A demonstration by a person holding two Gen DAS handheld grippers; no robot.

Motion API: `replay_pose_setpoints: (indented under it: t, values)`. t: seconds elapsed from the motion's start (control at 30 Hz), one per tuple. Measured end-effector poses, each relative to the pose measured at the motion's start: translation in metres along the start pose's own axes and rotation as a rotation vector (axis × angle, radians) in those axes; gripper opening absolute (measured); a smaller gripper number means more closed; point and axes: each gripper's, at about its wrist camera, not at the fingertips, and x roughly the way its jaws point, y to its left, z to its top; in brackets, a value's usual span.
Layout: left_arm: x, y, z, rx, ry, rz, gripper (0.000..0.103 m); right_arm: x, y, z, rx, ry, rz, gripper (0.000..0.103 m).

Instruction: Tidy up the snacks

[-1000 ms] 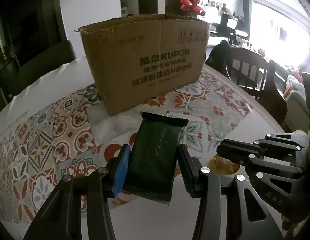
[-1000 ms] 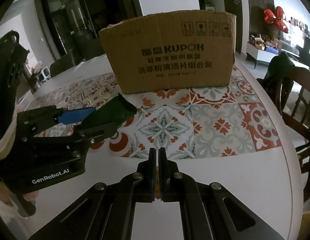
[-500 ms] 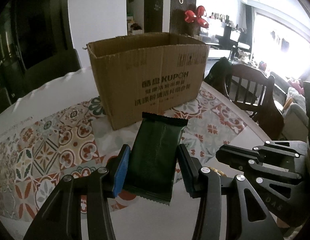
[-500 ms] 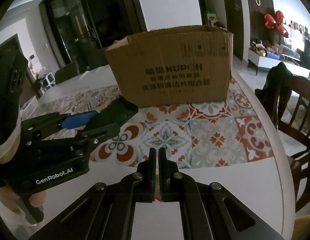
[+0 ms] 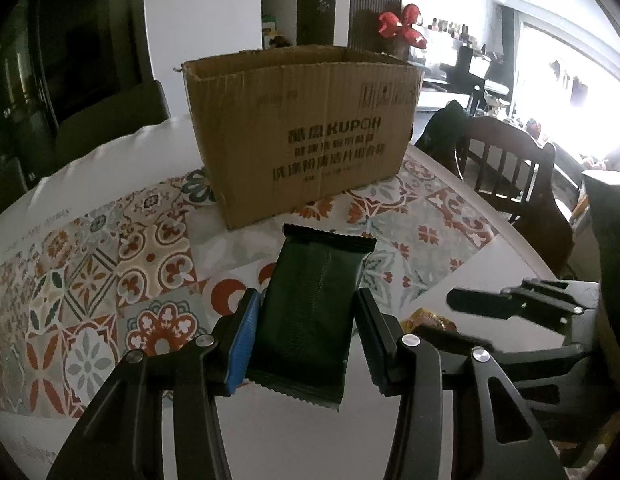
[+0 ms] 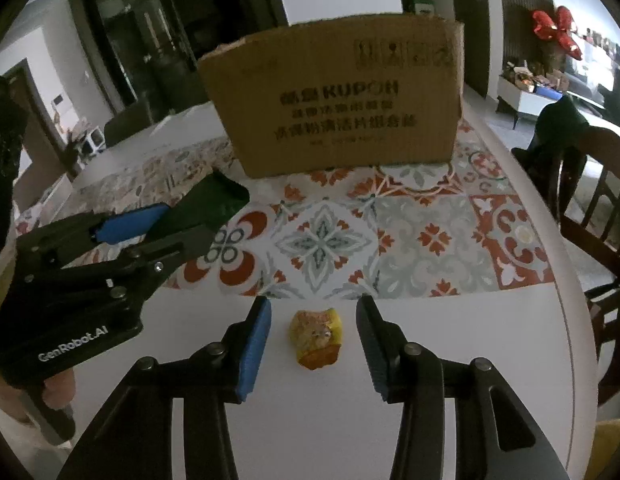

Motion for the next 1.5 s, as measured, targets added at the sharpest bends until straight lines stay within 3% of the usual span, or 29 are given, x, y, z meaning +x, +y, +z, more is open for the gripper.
replay_pose_setpoints:
  t: [0.2,0.67,1.07,1.5]
  values:
    - [0.006,0.002,-0.003,0.002,0.019,0.01,0.047,0.019,-0.001,-0.008,0.003,0.063,-0.007,0.045]
    - [0.013,-0.002,-0.005,0.003,0.037,0.011,0.047,0.017,0.001,-0.01,-0.042,0.012,-0.048,0.034]
    - [-0.001,-0.007,0.015,0.003,-0.022,0.019,0.047,-0.011,0.002,0.003,-0.062,-0.097,-0.04,0.032]
    - [-0.029,-0.004,0.069,-0.017,-0.151,0.056,0.047,-0.05,-0.003,0.052,-0.064,-0.26,-0.037,0.031]
